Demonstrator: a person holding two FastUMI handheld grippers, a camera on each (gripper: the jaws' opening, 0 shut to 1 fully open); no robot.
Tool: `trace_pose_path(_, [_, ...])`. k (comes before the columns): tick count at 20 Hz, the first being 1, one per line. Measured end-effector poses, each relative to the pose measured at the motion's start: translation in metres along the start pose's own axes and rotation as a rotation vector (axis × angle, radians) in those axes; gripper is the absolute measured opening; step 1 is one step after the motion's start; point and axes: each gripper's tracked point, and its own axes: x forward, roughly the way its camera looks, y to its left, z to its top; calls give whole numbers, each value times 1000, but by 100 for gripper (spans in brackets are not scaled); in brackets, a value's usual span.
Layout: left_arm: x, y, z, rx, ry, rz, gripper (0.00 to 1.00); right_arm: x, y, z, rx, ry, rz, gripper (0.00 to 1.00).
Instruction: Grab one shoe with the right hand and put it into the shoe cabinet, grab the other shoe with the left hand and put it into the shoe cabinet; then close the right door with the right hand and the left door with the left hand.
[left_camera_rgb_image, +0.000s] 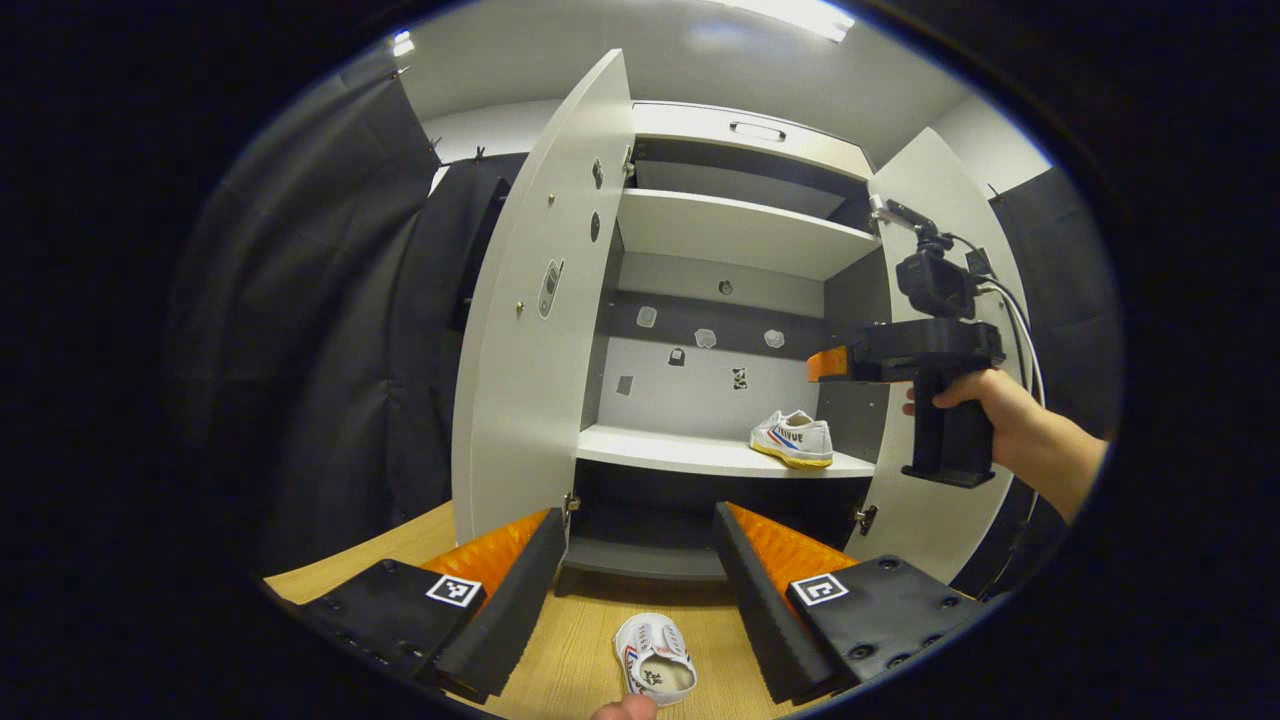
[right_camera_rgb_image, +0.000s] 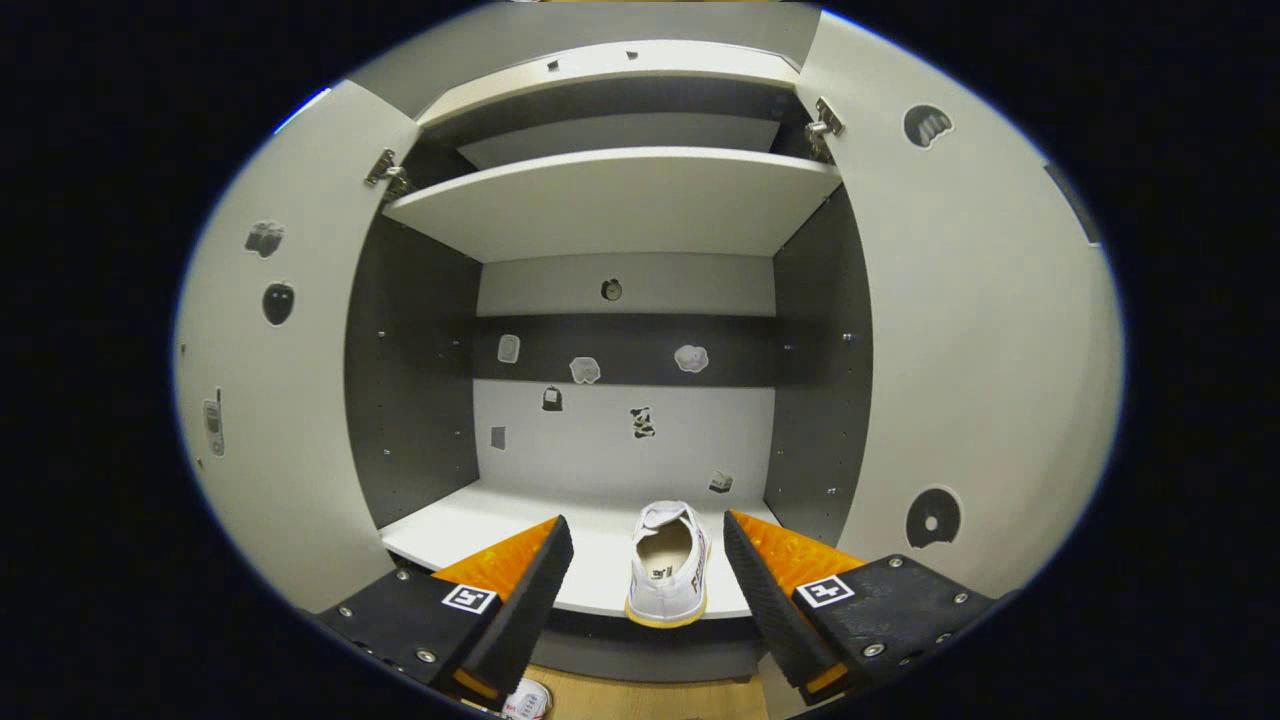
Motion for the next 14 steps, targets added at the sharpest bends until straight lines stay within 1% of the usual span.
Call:
trace_pose_path(4, [2,-5,-8,0,23,-11,96,-65,3,-20,-15,-40,9,94])
trace_pose_path(5, [2,-6,-10,1,29,-13,96,-80,1,-28,-18,-42,3,98])
trace_pose_path(6, [3,-8,-13,2,35,-15,96,-92,-2,-35,-19,-46,-6,94])
trace_pose_path(11, [5,-11,-29,13,73,-21,96,-141,-22,-68,10,-73,-55,94])
trace_pose_path(14, [10,-10,-47,5,125,-27,96,-167,-35,-77,3,-138,-97,94])
